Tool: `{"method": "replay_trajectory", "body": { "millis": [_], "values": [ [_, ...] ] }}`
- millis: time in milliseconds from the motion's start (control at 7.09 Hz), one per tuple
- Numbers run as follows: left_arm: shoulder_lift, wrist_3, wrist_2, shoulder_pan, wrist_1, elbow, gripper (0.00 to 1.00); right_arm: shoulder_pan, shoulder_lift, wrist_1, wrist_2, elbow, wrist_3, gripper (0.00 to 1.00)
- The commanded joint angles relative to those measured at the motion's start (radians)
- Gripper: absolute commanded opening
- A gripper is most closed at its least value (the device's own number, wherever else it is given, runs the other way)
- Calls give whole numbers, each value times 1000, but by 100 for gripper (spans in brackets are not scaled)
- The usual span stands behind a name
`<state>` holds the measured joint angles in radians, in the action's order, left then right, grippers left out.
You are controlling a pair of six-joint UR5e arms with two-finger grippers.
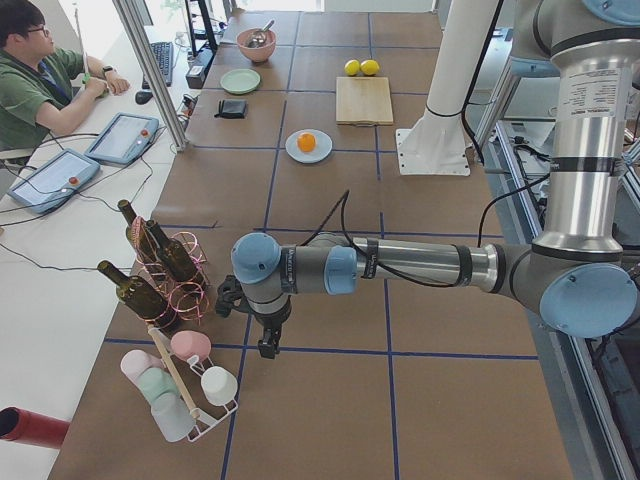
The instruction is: Pick orange to plate
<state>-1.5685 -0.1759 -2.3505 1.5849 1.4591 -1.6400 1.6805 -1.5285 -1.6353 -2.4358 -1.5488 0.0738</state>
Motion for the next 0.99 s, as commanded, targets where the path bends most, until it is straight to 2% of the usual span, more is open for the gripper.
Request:
{"method": "replay_trajectory", "body": {
  "millis": [0,141,847],
  "values": [
    [1,-2,-12,38,-101,-27,100,1,-1,2,4,3,0,100],
    [1,30,-59,40,-106,-20,100,1,-1,2,7,4,-3,100],
    [1,56,-62,40,-91,-20,100,-1,-4,5,9,6,-3,100]
  ]
}}
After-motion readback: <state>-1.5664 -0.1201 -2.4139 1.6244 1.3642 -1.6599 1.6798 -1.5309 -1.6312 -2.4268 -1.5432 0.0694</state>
